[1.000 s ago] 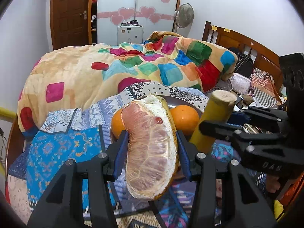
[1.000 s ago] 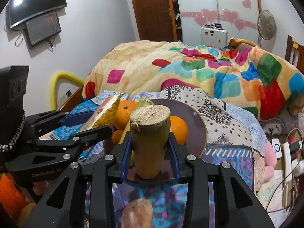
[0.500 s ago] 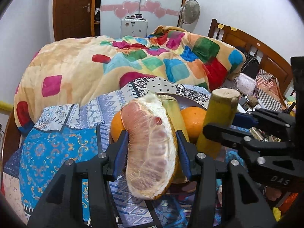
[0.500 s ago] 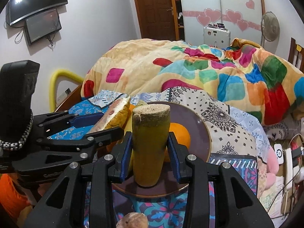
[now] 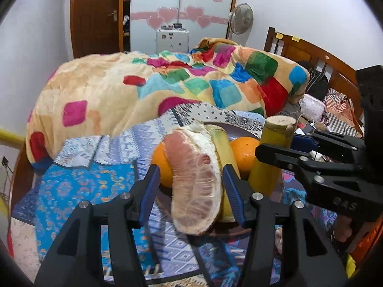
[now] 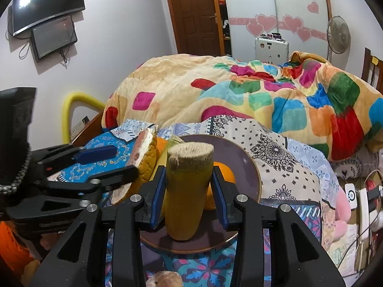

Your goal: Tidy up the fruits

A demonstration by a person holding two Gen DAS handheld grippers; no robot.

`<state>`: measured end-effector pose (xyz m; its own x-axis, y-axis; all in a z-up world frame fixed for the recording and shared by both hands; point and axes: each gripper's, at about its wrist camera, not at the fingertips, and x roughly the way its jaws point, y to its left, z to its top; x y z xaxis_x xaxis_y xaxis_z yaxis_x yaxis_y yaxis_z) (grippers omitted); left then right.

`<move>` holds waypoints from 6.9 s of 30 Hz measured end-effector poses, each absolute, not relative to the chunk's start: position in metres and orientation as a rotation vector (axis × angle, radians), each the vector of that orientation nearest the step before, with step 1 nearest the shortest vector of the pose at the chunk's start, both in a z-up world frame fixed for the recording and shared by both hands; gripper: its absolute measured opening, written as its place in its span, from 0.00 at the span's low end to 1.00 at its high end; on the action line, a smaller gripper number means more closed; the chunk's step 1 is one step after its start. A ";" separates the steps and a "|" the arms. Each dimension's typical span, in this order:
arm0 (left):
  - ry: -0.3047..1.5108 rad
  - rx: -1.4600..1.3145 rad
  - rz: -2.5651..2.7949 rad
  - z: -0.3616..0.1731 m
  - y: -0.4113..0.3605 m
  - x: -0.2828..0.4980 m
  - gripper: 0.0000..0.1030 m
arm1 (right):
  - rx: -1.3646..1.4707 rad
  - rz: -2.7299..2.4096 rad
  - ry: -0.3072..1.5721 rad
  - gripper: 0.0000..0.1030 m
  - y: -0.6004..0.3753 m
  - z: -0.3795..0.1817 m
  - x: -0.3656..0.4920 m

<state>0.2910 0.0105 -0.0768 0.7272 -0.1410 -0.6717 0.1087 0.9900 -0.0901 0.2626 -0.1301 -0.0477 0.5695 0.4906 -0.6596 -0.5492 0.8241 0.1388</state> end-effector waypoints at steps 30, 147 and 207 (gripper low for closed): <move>0.663 0.009 -0.071 -0.038 0.038 0.176 0.65 | -0.119 0.598 0.681 0.48 -0.154 -0.018 0.171; 0.818 0.037 -0.232 -0.105 -0.045 0.265 0.35 | 0.002 0.554 0.822 0.23 -0.186 -0.057 0.256; 0.822 -0.150 -0.118 -0.121 0.111 0.166 0.45 | -0.323 0.821 0.926 0.30 -0.033 -0.095 0.191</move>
